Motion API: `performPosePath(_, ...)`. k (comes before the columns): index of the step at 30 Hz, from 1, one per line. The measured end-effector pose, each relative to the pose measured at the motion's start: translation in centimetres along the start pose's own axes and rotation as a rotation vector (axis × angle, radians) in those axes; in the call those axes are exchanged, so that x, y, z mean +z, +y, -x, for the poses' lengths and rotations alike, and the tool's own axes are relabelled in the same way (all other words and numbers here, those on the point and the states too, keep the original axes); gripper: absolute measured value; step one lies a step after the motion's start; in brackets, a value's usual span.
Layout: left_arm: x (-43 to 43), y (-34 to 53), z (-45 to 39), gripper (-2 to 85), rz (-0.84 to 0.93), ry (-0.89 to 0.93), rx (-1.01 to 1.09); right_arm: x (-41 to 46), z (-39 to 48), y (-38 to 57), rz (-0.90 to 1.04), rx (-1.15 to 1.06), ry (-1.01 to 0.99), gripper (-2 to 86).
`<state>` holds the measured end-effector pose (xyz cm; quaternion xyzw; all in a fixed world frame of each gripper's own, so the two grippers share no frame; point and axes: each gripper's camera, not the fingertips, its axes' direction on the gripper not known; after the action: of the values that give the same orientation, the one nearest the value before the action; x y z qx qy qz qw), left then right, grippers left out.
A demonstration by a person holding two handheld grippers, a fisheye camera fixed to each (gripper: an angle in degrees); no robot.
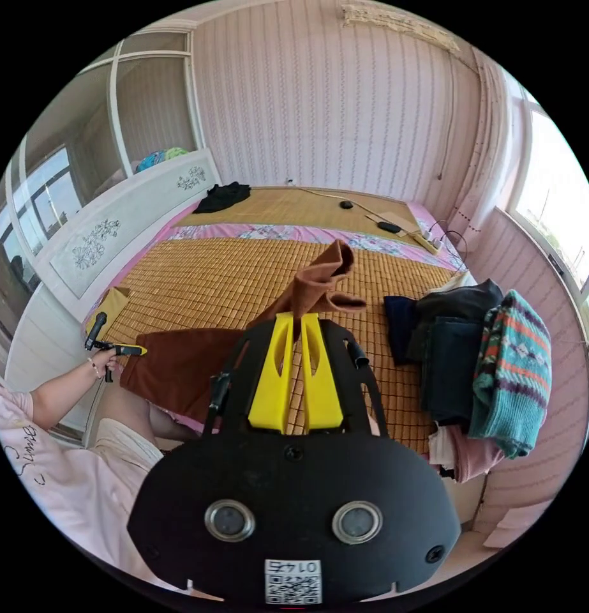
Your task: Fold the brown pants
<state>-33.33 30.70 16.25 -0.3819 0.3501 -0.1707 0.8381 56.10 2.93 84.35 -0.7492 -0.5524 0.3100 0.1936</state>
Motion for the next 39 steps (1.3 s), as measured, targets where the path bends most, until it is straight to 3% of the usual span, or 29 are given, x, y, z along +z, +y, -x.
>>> performPosePath(2,-4.3,-0.8,-0.1,-0.8,-0.146,0.071,-0.011,-1.5,-2.0,-0.4,-0.042,0.029,0.024,1.0)
performPosePath(6,-11.3,-2.9,-0.3,-0.8,-0.268,0.108,0.028,-3.5,-5.7,-1.8,-0.127,0.09,0.029,0.9)
performPosePath(9,-12.5,-3.4,0.2,-0.1,-0.172,0.048,0.035,-3.3,-7.1,-0.7,-0.099,0.103,0.059,0.9)
performPosePath(11,-10.4,-2.6,1.1,4.5,-0.07,-0.107,0.004,-3.1,-7.9,0.6,-0.093,0.106,0.064,0.9)
performPosePath(15,-6.7,-1.3,2.8,11.1,-0.007,-0.077,-0.104,-2.9,-10.3,3.6,-0.061,0.181,0.025,0.9)
performPosePath(17,-4.5,-1.1,3.5,10.2,0.063,-0.079,-0.17,-2.8,-11.0,4.4,-0.045,0.195,0.043,0.9)
performPosePath(20,-5.4,-1.2,2.6,4.8,0.038,-0.128,-0.11,-2.8,-11.6,4.8,-0.037,0.188,0.044,0.9)
performPosePath(24,-10.3,-2.4,0.2,2.1,-0.1,-0.126,0.039,-2.5,-12.2,3.4,-0.07,0.161,0.012,0.8)
performPosePath(29,-22.9,-3.5,-1.7,1.6,-0.444,-0.061,0.162,-2.9,-14.9,1.9,-0.217,0.239,-0.059,0.6)
performPosePath(34,-31.3,0.9,2.1,2.9,-0.714,-0.016,0.196,-2.7,-19.8,8.4,-0.358,0.381,-0.053,0.2)
performPosePath(37,-31.5,5.0,5.1,4.4,-0.686,-0.069,0.19,1.0,-22.6,16.5,-0.283,0.534,-0.07,0.6)
performPosePath(39,-28.8,7.3,8.0,4.5,-0.608,-0.048,0.102,6.0,-23.4,23.4,-0.111,0.672,-0.094,1.1)
